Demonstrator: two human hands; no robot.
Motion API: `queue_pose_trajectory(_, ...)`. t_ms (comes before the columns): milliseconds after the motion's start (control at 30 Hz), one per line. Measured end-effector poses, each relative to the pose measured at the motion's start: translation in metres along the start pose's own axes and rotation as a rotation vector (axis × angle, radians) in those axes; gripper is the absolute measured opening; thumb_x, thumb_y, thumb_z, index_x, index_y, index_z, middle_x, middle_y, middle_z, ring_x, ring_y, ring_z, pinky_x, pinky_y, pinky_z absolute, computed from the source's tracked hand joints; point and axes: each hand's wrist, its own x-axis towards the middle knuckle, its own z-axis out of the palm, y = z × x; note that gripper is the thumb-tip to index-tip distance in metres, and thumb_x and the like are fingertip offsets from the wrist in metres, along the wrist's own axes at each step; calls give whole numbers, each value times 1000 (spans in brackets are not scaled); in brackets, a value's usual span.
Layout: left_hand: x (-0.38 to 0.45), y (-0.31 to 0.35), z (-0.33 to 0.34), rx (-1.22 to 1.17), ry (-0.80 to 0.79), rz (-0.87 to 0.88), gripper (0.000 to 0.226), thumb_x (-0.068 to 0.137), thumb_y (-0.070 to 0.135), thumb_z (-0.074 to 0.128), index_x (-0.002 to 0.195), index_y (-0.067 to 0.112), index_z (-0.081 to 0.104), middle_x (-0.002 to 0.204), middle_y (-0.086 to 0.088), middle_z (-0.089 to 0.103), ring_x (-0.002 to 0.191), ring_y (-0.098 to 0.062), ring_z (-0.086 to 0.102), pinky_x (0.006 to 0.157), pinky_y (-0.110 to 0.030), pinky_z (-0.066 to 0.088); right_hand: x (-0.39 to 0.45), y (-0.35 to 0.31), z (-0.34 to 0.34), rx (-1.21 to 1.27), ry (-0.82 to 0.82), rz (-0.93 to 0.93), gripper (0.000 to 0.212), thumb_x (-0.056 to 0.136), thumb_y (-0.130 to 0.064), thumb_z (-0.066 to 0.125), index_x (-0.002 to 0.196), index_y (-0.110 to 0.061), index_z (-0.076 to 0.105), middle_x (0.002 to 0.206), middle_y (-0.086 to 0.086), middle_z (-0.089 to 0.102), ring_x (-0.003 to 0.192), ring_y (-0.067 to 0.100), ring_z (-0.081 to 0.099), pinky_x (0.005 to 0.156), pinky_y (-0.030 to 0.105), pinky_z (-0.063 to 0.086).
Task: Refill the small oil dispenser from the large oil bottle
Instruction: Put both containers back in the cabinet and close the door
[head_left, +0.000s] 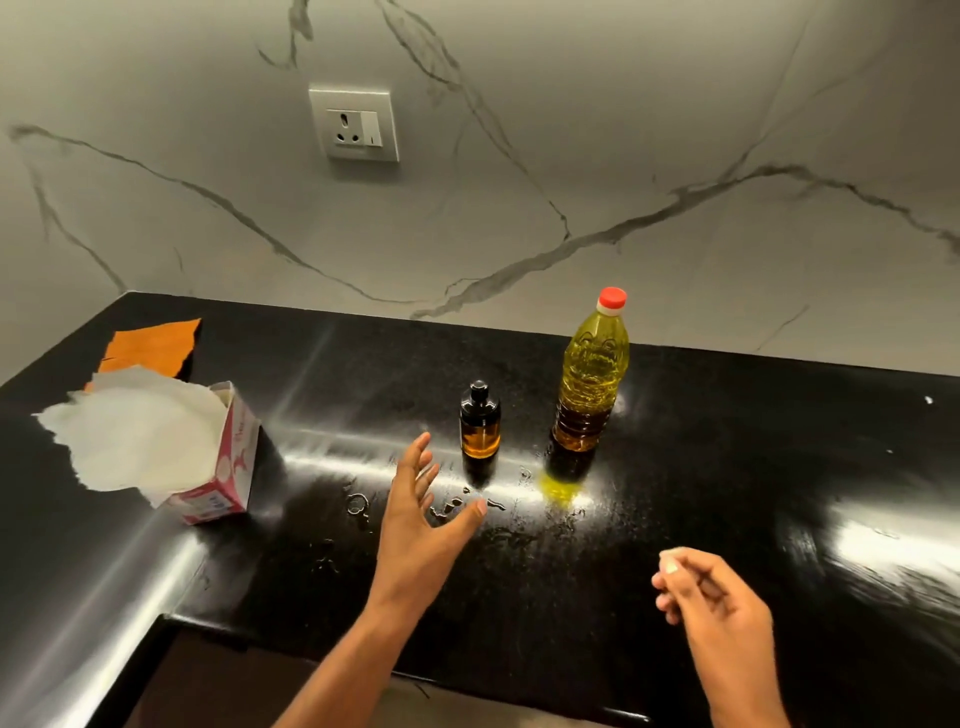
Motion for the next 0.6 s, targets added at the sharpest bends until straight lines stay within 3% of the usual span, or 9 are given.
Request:
queue_pose_trajectory(167,1,-4,7,-13,-13,-19,89,81,15,85,139,60,36,146,15,45,140,-4,42,112,-23,35,8,1,13,-4,-53,12,14,92,-5,70,88,-17,76,74,9,74,59,10,64,54,18,52)
queue_pose_trajectory(333,19,-3,16,-26,-52,-62,95,80,17,86,150,49,31,156,-1,40,140,-10,41,118,-32,32,29,-9,31,-17,-132,10,19,88,-12,76,87,-30,76,79,8,75,69,17,68,65,30,54)
queue_pose_trajectory(467,42,-5,23,-40,-46,-93,99,81,15,85,156,39,25,157,-6,39,138,-10,42,116,-32,31,50,-18,47,-3,-182,9,17,86,-13,78,99,-23,74,87,6,76,81,19,72,74,31,55)
queue_pose_trajectory(600,71,-14,29,-27,-28,-131,103,81,18,85,158,37,20,158,-6,38,143,-15,39,113,-32,30,79,-20,66,37,-178,79,38,83,-19,83,116,-26,67,101,5,72,92,16,72,81,30,57)
